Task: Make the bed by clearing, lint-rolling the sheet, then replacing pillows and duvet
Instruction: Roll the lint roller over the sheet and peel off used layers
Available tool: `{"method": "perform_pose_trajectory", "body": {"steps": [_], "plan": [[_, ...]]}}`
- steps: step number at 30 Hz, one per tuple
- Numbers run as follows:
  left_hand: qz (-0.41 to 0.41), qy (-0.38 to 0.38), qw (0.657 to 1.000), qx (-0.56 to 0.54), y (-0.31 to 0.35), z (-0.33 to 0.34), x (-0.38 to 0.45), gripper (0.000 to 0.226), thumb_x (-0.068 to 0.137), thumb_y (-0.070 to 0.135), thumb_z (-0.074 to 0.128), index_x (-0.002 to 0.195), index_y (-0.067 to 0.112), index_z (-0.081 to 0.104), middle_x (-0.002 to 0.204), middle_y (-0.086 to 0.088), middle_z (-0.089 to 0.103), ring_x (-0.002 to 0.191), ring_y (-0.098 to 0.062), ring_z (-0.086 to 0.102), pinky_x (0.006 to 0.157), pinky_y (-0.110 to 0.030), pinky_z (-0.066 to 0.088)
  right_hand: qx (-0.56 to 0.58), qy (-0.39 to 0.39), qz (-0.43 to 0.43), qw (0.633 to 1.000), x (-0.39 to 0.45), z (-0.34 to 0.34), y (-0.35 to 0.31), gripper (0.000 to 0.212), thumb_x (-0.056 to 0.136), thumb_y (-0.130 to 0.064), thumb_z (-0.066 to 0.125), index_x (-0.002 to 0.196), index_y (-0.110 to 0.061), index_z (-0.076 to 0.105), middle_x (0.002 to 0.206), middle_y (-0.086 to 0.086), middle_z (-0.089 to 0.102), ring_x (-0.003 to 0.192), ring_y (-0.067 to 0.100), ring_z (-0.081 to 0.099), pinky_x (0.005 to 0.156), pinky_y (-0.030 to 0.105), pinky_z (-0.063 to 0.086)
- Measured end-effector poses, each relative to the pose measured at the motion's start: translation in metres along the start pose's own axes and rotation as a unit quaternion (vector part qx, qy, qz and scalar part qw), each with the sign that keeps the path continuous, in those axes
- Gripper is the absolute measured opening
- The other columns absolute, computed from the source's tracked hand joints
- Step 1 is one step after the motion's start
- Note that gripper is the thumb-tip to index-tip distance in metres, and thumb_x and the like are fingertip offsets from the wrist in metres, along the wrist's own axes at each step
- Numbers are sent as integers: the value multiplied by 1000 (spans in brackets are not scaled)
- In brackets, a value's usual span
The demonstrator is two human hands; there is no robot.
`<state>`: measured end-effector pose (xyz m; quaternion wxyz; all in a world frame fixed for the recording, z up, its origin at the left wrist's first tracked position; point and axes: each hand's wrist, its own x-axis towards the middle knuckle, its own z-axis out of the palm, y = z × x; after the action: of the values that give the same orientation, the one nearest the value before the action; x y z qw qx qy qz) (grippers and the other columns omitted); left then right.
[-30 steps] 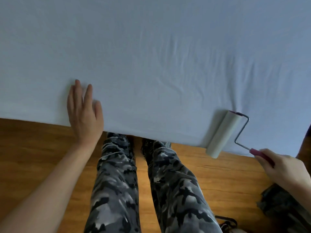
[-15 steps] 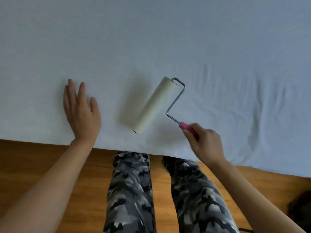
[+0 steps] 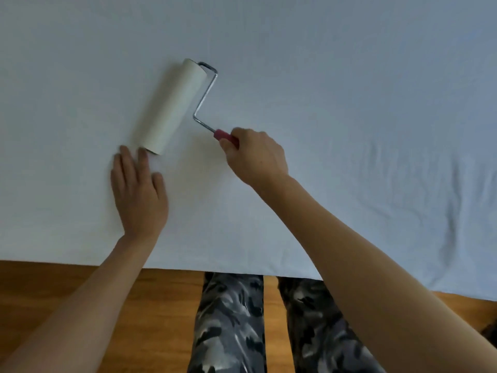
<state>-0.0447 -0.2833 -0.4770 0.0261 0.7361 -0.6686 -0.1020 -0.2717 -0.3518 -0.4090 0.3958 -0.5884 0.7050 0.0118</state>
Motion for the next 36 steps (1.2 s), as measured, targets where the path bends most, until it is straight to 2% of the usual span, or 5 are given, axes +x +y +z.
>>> {"method": "perform_pose_trajectory", "body": {"steps": [9,19,22,26,36], "plan": [[-65,-1,997,-48,46,4,-7,50,104,21,32,149,2,28,159,-22,15,148,-35,12,121,-46,10,-43,-20,117,992,-153,-18,183,29,95,-47,48,74,-28,44,50,-4,49,51,20,51,48,29,35],[55,2,995,-78,150,11,5,51,101,25,38,146,1,35,157,-25,22,145,-40,21,119,-47,19,-86,-40,218,971,-279,-58,296,6,85,-55,55,83,-57,50,51,-19,54,43,6,50,38,19,36],[85,3,994,-69,172,16,24,51,101,24,39,146,2,36,156,-25,23,144,-40,22,119,-46,18,-58,-47,248,966,-292,-68,301,31,78,-35,73,94,-57,57,56,-25,57,46,-4,53,45,16,43],[104,14,992,-64,190,22,48,50,100,24,39,146,3,37,156,-24,23,144,-39,22,118,-46,18,13,8,161,987,-254,-78,262,12,83,-52,54,93,-45,54,57,-22,53,44,-3,45,43,12,35],[79,10,997,6,179,33,64,51,101,25,35,147,3,33,156,-25,23,143,-41,23,117,-48,17,42,117,51,991,15,-128,139,42,97,-55,39,78,-19,50,57,-2,50,54,20,50,46,29,27]]}}
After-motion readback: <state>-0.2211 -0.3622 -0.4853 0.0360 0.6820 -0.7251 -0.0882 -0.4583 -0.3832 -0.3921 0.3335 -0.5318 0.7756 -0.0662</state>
